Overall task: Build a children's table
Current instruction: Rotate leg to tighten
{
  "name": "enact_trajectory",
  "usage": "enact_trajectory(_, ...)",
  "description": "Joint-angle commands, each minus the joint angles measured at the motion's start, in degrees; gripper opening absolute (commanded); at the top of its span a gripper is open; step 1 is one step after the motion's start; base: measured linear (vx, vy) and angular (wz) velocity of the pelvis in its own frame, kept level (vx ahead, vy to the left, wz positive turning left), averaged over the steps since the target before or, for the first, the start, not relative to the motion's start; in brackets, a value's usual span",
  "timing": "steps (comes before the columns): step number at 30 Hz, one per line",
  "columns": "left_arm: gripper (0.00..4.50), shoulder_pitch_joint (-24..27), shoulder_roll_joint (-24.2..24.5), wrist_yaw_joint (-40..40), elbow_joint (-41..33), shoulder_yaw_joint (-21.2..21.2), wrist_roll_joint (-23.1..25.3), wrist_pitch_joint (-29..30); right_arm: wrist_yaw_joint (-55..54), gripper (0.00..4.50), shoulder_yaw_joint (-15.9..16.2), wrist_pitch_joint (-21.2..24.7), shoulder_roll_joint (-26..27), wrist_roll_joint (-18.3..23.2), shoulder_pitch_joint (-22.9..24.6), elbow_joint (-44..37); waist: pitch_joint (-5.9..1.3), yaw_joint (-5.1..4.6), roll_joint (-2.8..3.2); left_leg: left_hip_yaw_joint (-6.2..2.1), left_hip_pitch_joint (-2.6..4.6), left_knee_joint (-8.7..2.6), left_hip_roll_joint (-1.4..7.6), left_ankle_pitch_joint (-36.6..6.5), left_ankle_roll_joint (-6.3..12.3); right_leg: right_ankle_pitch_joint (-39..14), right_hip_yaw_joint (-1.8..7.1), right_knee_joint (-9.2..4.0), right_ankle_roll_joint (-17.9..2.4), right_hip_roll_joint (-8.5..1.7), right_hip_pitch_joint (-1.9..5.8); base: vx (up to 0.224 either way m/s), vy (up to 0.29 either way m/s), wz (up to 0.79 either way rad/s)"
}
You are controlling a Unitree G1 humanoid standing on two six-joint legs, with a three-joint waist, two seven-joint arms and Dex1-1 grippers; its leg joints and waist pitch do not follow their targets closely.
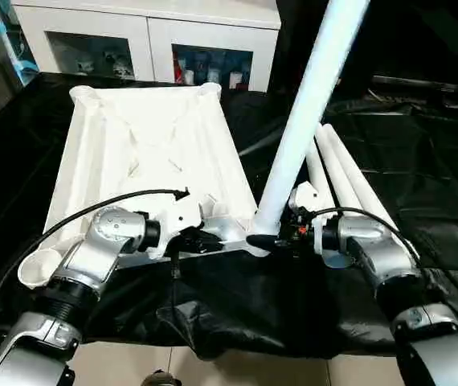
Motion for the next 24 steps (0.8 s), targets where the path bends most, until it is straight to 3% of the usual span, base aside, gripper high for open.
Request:
enact_trajectory(1, 0.0, 0.0, -1.7, 1.1, -0.3, 0.0, -1.0, -0.2, -4.3, 2.8, -2.2, 1.7, 1.4, 1.2, 0.0, 1.4, -3.92, -0.01, 0.71, -0.98, 0.91, -3.47, 2.45, -9.1, 1.6, -1.6, 3.13, -3.78, -13.8, -5.12, 2.48, 0.0, 0.0, 0.0)
enact_trajectory(3, 0.0, -1.9, -3.5, 6.5, 2.9, 0.2, 1.4, 0.6, -15.3, 2.78, -4.4, 1.7, 3.7, 0.4, -0.8, 5.8, -3.83, -0.24, 0.66, -1.01, 0.94, -3.55, 2.41, -9.9, 1.14, -3.1, 3.14, -3.94, -13.5, -5.18, 2.43, 0.0, 0.0, 0.0)
enact_trajectory(4, 0.0, -2.6, -4.2, 8.4, 4.0, 0.4, 2.0, 1.1, -18.1, 2.78, -4.8, 1.8, 4.4, 0.2, -1.0, 6.9, -3.52, -0.6, 0.78, -1.05, 1.28, -3.85, 2.35, -11.4, 0.05, -6.1, 3.24, -4.42, -13.1, -5.19, 2.07, 0.0, 0.0, 0.0)
enact_trajectory(5, 0.0, -3.6, -5.4, 11.0, 5.5, 0.8, 2.6, 1.8, -21.3, 2.78, -5.1, 1.7, 5.2, -0.1, -1.2, 8.1, -3.58, -0.64, 0.78, -1.26, 1.49, -3.93, 2.34, -13.0, -1.2, -9.6, 3.23, -4.62, -12.6, -5.47, 2.22, 0.0, 0.0, 0.0)
enact_trajectory(9, 0.0, -9.4, -10.9, 23.7, 12.8, 2.2, 4.9, 5.3, -35.2, 2.78, -6.4, 3.4, 9.9, -1.0, -3.0, 12.4, -3.39, -0.7, 0.79, -1.27, 1.98, -4.01, 2.29, -15.7, -2.1, -14.9, 3.44, -5.43, -10.8, -5.53, 1.77, 0.0, 0.0, 0.0)
enact_trajectory(13, 0.0, -13.1, -14.8, 30.1, 17.1, 2.9, 5.9, 6.2, -45.5, 2.77, -7.5, 4.9, 13.8, -2.0, -6.2, 16.7, -3.71, -0.44, 1.05, -1.28, 1.58, -3.98, 2.14, -13.3, -2.35, -10.4, 3.45, -5.0, -10.6, -5.37, 1.97, 0.0, 0.0, 0.0)
enact_trajectory(16, 0.0, -13.8, -16.1, 30.2, 17.7, 2.1, 6.6, 5.3, -45.5, 2.77, -7.9, 3.7, 15.7, -1.4, -7.5, 17.7, -3.94, -0.39, 1.09, -1.27, 1.22, -3.81, 2.12, -11.9, -1.46, -5.8, 3.4, -4.59, -11.1, -5.4, 2.41, 0.0, 0.0, 0.0)
enact_trajectory(17, 0.0, -13.6, -16.3, 29.3, 17.4, 1.8, 6.5, 4.5, -43.7, 3.47, -8.0, 3.3, 16.4, -0.9, -8.1, 17.5, -4.03, -0.32, 1.15, -1.24, 1.2, -3.77, 2.18, -11.1, -0.88, -3.7, 3.35, -4.4, -11.3, -5.38, 2.48, 0.0, 0.0, 0.0)
enact_trajectory(19, 0.0, -13.0, -15.9, 27.7, 16.7, 1.5, 6.1, 3.7, -41.7, 3.47, -7.1, 2.9, 16.3, -1.3, -8.3, 17.0, -4.0, -0.35, 1.03, -1.18, 1.05, -3.7, 2.1, -10.8, -0.19, -2.4, 3.29, -4.3, -11.7, -5.32, 2.58, 0.0, 0.0, 0.0)
enact_trajectory(24, 0.0, -10.8, -13.9, 22.9, 14.5, 0.6, 5.0, 1.6, -36.0, 3.54, -5.5, 1.0, 14.2, -2.1, -8.0, 15.1, -3.85, -0.73, 0.89, -1.23, 0.96, -3.84, 2.23, -12.0, 0.1, -5.8, 3.32, -4.65, -11.5, -5.55, 2.63, 0.0, 0.0, 0.0)
